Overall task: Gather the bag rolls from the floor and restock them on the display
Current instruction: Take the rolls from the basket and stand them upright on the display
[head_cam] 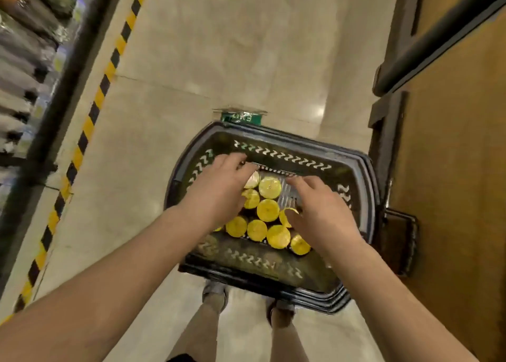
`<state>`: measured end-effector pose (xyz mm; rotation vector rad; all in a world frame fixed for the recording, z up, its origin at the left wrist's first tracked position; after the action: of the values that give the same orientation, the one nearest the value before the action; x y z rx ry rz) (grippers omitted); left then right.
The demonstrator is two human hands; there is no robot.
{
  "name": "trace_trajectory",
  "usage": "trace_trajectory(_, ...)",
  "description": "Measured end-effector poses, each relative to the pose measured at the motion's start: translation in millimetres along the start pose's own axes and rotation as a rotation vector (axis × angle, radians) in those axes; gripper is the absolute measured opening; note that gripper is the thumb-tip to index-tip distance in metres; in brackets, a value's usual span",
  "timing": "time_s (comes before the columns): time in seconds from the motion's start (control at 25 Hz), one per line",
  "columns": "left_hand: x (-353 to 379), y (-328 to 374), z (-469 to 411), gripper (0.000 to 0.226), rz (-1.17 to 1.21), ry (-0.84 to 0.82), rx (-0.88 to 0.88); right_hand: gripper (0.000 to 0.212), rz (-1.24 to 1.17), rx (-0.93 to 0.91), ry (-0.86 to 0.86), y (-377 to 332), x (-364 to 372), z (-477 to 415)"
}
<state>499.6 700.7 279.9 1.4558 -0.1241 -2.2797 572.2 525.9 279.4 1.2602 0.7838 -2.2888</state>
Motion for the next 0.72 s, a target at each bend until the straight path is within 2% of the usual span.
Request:
trace_trajectory(0.12, 61.1, -31.3, -39.8, 0.066, 0.003, -0.042, 0.027, 0.06, -0.01, 0.029, 0.023, 18.4, 72.3, -39.4)
trace_trajectory(0.24, 115.0, -55.4, -69.4, 0.064, -0.013, -0.079, 0.052, 0.062, 0.037, 0.054, -0.025, 36.1, 139.3, -80.6)
trace_trajectory(0.48, 168.2, -88.9, -99.1, 0.067, 0.049, -0.085, 0.011, 0.086, 0.224, 0.001, -0.113, 57.6, 220.3, -155.7)
trace_trajectory(0.72, 189.0, -101.5, -123.2, 0.071, 0.069, -0.05, -0.017, 0.069, 0.217, -0.077, -0.315, 71.9, 261.9, -184.8)
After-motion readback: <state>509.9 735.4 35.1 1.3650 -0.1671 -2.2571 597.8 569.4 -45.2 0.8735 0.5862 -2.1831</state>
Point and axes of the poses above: each hand's wrist, its own z-axis away from the middle knuckle, its own x-axis out of the palm, y = z × x, the point moved 4 cm from there along -z, towards the middle knuckle, and after that the axes turned 4 degrees about z, right-handed, at the moved point
